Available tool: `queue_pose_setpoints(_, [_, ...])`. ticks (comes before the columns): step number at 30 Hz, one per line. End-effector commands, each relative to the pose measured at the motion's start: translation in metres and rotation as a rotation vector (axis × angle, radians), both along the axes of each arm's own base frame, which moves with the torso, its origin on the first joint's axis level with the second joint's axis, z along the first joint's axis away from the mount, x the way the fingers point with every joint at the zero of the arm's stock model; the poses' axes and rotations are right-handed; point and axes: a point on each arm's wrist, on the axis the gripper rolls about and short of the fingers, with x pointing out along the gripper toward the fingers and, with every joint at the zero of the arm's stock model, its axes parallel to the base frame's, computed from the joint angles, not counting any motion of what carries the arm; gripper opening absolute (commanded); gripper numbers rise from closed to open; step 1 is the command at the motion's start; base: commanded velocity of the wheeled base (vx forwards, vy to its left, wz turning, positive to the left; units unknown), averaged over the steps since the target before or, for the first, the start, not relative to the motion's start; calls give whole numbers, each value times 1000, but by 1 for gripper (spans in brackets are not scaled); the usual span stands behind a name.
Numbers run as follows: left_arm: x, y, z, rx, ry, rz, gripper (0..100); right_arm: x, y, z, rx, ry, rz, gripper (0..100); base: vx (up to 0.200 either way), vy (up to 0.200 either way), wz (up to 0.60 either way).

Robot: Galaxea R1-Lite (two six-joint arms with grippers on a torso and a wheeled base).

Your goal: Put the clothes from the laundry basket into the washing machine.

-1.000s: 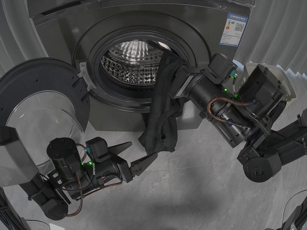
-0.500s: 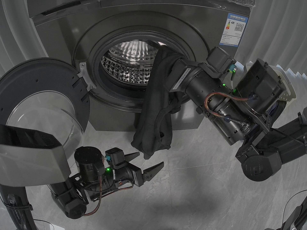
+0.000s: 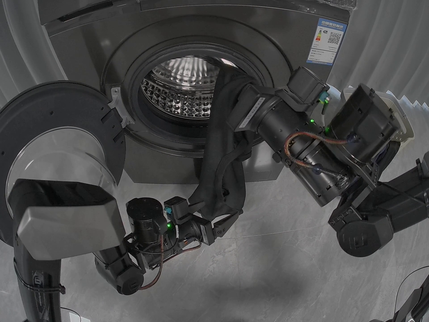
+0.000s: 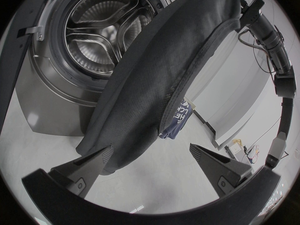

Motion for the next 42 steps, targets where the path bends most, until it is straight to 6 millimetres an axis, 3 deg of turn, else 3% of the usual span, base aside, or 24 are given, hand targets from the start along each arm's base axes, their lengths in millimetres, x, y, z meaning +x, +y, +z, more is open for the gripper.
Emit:
queue_pose_setpoints(1, [10,-6,-16,13,12,6,100,-2,1,1,3,-3,7,0,0,0,0])
queue_pose_setpoints(9, [31,-15,-18,-15,-40,100,100,-3,0,0,2,-2,8,0,0,0,0])
queue_pose_setpoints(10, [31,-15,-18,-16,-41,100,0,-3,0,0,2,-2,8,0,0,0,0])
queue_pose_setpoints(18, [33,-13,-10,-24,-63,141,0,-3,-2,0,2,1,-2,0,0,0,0])
queue_pose_setpoints(24, [24,-3,16,-53,-93,152,0,-1,-6,-2,3,10,-11,0,0,0,0])
queue_pose_setpoints(28, [4,9,38,-58,-105,146,0,1,-8,-2,4,15,-17,0,0,0,0])
queue_pose_setpoints(30, [-16,23,57,-70,-115,141,0,3,-12,-9,-14,33,-28,0,0,0,0])
queue_pose_setpoints(33, [-29,33,67,-69,-124,143,0,6,-18,-15,-29,48,-44,0,0,0,0])
queue_pose_setpoints(35, [-41,55,78,-58,-146,172,0,7,-34,-18,-19,74,-59,0,0,0,0])
queue_pose_setpoints(39, [-57,71,98,-78,-198,190,0,10,-56,-30,4,153,-74,0,0,0,0])
queue_pose_setpoints(42, [-67,80,115,-115,-247,198,0,1,-73,-38,-16,169,-68,0,0,0,0])
